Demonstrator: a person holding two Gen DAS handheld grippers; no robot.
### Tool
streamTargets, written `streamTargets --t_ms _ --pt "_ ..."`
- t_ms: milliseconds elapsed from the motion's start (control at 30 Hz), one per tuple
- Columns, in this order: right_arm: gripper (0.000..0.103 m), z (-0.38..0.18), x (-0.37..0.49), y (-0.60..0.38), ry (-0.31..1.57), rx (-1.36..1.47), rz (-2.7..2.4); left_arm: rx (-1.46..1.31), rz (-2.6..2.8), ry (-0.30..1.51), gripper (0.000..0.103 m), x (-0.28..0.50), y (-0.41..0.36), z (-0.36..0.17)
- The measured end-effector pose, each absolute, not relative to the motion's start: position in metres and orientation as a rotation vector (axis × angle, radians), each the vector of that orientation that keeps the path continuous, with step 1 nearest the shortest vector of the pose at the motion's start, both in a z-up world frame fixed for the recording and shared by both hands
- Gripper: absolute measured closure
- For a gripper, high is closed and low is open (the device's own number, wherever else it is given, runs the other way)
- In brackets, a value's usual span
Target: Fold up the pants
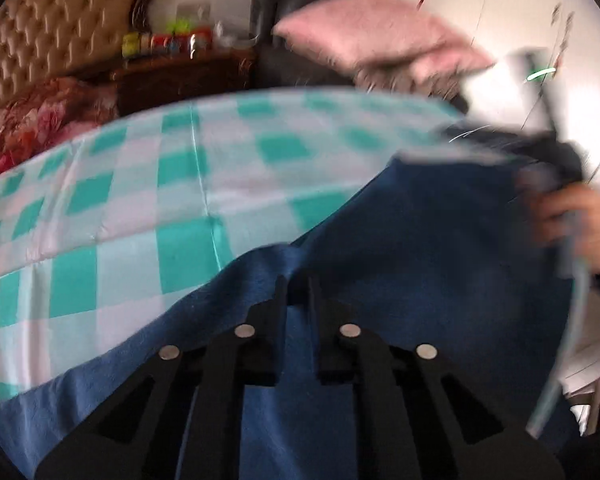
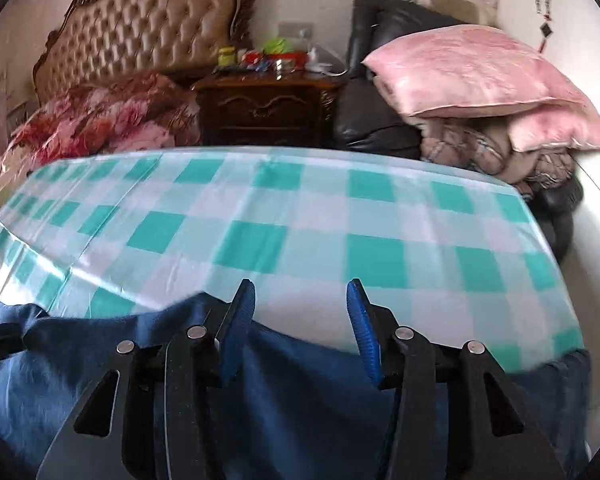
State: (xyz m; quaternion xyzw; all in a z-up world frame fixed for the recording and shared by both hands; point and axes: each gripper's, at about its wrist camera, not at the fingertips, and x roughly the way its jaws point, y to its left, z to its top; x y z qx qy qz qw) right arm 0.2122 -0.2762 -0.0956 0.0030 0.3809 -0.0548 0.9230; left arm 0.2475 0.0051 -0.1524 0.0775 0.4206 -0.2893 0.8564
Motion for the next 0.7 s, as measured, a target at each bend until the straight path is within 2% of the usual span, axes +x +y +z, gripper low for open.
streamTargets --t_ms 100,200,267,300,367,467,500,567,600,700 --pt "0.055 -0.087 0.184 -0.3 0.763 -0.051 -0.165 0.13 -0.43 0.887 0.094 0.271 0.035 -0.164" --pt "0.055 -0.089 0.161 -0.338 0.79 -0.039 -0.226 0.061 -0.461 0.843 0.097 0.262 0.046 -0.147" --pt "0.055 -0.095 0.153 -0.359 0.823 -0.013 -0.215 0.066 -0.622 0.805 0.09 0.242 0.022 -0.134" --pt "0.055 -0.099 0.151 -0.365 0.832 -0.019 -0.232 0.1 -0.679 0.808 0.084 0.236 0.007 -0.135" --pt "0.055 -0.108 0.15 -0.39 0.878 0.005 -0.326 0.225 -0.676 0.862 0.083 0.239 -0.028 -0.155" --pt "0.066 -0.108 0.14 -0.411 0.872 0.069 -0.279 0.216 -0.445 0.858 0.089 0.268 -0.012 -0.164" --pt "0.068 -0.107 0.137 -0.413 0.871 0.048 -0.286 0.209 -0.342 0.834 0.087 0.274 0.001 -0.159" --pt "0.068 -0.103 0.129 -0.415 0.858 0.043 -0.277 0.124 -0.32 0.765 0.074 0.274 0.019 -0.142" --pt "0.068 -0.101 0.126 -0.417 0.848 0.053 -0.272 0.109 -0.345 0.746 0.064 0.267 0.018 -0.133" --pt "0.068 -0.102 0.123 -0.423 0.834 0.078 -0.254 0.154 -0.452 0.722 0.062 0.241 -0.01 -0.12"
